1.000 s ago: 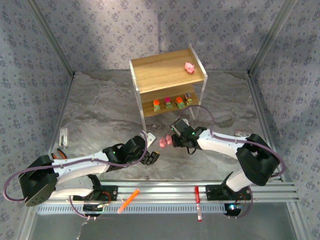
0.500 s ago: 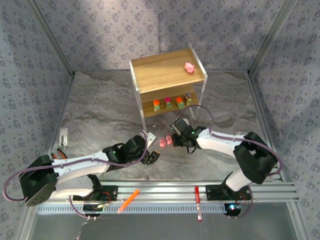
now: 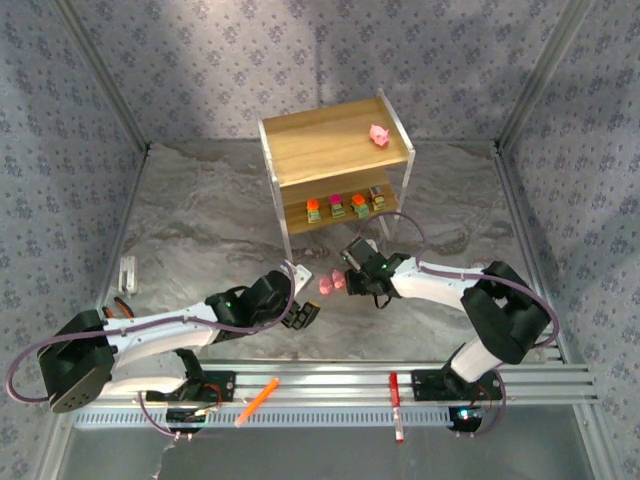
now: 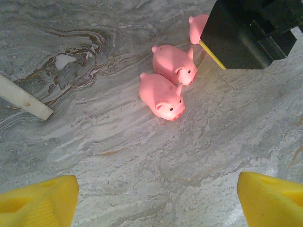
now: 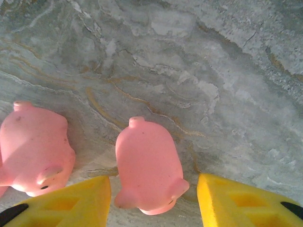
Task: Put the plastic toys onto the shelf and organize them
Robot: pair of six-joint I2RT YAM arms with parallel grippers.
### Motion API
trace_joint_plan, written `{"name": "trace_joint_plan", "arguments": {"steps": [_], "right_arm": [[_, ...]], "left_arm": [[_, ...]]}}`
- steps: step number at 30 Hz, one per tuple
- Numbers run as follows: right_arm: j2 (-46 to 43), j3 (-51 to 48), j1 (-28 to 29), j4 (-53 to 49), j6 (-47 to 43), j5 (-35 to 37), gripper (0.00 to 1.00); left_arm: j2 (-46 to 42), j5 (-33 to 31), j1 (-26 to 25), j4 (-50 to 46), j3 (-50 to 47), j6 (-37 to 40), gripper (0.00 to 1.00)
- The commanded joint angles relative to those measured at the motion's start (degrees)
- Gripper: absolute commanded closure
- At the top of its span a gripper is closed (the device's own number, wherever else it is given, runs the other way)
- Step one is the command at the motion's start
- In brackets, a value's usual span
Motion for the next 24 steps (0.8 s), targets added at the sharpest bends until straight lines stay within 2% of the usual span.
{"name": "trace_joint_plan", "arguments": {"steps": [1, 24], "right_arm": [[0.6, -0.6, -0.4, 0.0, -0.5, -0.2, 0.49], [2.3, 0.9, -0.4, 0.2, -1.0, 0.2, 0.58]], "left_arm": [[0.6, -0.7, -0.4, 0.1, 1.6, 0.9, 0.13], [0.5, -0.8, -0.4, 0.0, 1.6, 0.9, 0.13]]}}
